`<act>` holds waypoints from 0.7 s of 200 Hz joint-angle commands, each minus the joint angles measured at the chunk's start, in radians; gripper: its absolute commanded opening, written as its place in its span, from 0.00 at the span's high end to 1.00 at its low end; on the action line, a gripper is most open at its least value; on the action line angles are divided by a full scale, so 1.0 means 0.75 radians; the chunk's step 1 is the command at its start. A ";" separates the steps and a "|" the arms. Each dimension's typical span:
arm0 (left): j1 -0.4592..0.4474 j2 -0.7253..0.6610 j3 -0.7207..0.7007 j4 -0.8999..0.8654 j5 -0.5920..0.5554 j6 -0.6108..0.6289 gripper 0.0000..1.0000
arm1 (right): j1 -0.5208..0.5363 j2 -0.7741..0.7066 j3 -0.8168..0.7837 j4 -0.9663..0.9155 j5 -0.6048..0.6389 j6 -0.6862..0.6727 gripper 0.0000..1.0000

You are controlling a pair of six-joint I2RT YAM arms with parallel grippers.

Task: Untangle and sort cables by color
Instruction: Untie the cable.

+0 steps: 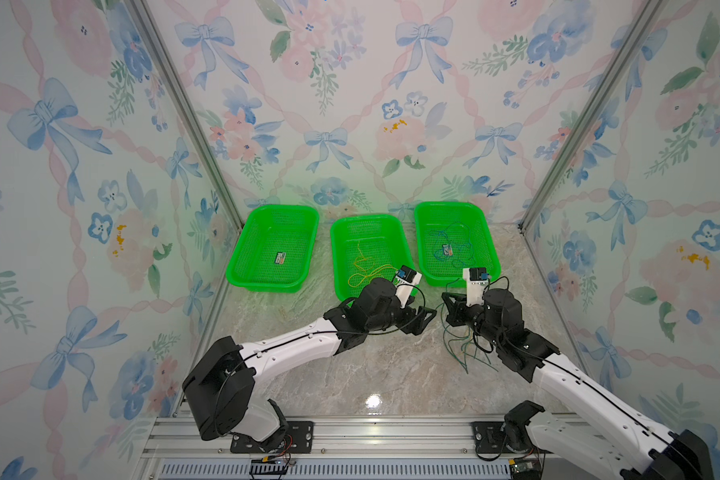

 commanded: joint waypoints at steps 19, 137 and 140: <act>-0.027 0.126 -0.040 0.106 0.090 -0.004 0.18 | 0.008 -0.086 0.018 0.009 0.012 0.076 1.00; -0.193 0.329 -0.051 0.359 0.116 -0.021 0.16 | -0.049 -0.015 0.034 0.015 0.026 0.196 1.00; -0.199 0.331 -0.048 0.359 0.113 -0.017 0.16 | -0.052 -0.013 0.031 0.014 0.026 0.198 1.00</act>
